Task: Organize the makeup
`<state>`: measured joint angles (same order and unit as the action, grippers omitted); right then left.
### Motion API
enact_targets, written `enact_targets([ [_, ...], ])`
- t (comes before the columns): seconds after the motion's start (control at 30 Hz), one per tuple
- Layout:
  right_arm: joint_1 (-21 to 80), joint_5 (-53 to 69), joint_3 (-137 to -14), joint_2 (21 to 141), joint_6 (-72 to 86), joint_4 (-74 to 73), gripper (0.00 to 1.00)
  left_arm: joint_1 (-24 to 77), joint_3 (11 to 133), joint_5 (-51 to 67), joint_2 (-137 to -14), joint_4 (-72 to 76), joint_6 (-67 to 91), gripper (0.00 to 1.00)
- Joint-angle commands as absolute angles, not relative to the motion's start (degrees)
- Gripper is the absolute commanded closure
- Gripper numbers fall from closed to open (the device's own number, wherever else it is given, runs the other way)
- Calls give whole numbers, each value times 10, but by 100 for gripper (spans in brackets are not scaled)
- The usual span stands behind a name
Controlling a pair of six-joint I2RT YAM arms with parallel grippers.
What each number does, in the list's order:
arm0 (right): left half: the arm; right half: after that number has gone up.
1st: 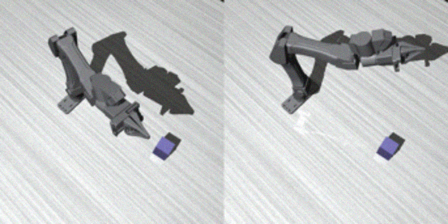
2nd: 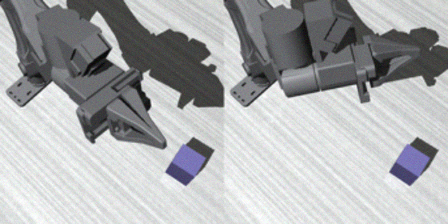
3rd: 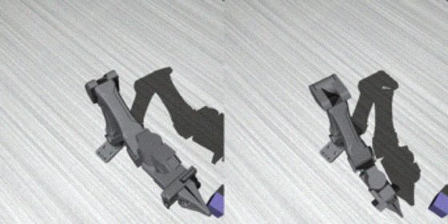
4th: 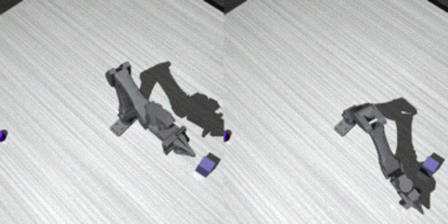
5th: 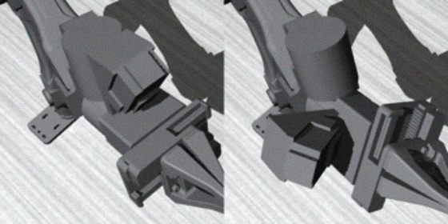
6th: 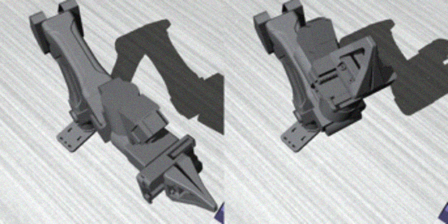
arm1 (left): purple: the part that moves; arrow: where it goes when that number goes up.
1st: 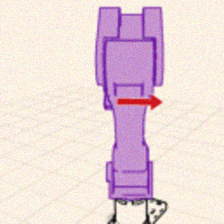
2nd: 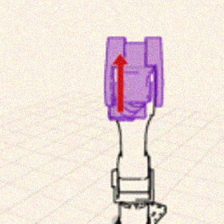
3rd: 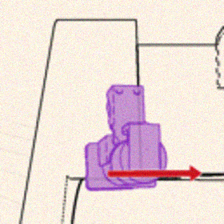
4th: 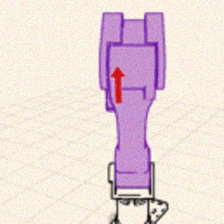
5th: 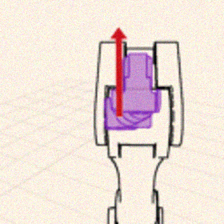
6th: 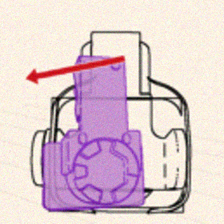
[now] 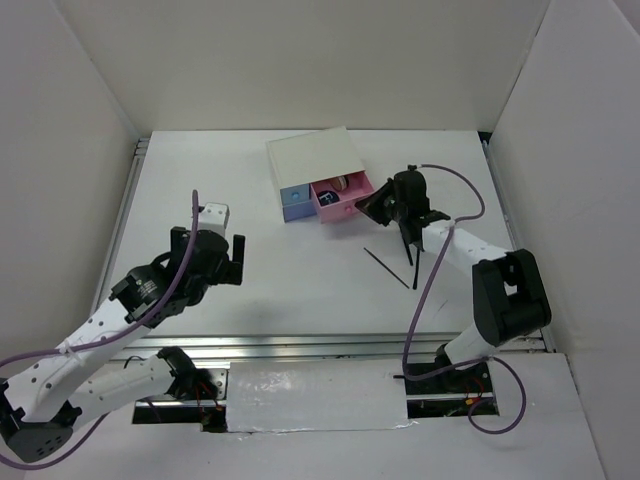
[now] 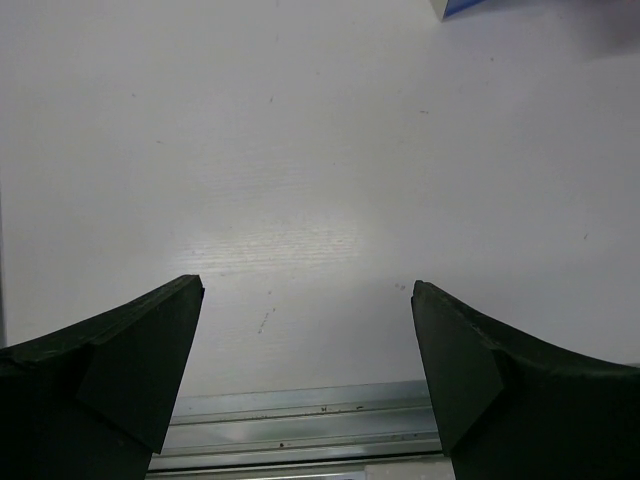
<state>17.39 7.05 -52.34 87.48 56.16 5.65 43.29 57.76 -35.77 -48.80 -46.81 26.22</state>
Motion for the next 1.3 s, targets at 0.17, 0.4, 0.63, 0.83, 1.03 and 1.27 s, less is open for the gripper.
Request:
enact_targets([
  [0.17, 178, 96, -612, 965, 575, 121, 100, 429, 561, -362, -486, -422, 275, 0],
  [0.4, 177, 105, -699, 1048, 580, 141, 100, 426, 560, -354, -512, -419, 271, 1],
  [0.63, 177, 110, -702, 1082, 582, 191, 98, 425, 557, -346, -511, -413, 265, 1],
  [0.83, 176, 127, -614, 1056, 589, 272, 81, 424, 557, -338, -515, -408, 261, 1],
  [1.03, 183, 167, -437, 1047, 687, 511, 55, 418, 556, -328, -516, -405, 257, 1],
  [1.27, 184, 230, -463, 1162, 753, 620, 44, 416, 555, -320, -515, -403, 255, 1],
])
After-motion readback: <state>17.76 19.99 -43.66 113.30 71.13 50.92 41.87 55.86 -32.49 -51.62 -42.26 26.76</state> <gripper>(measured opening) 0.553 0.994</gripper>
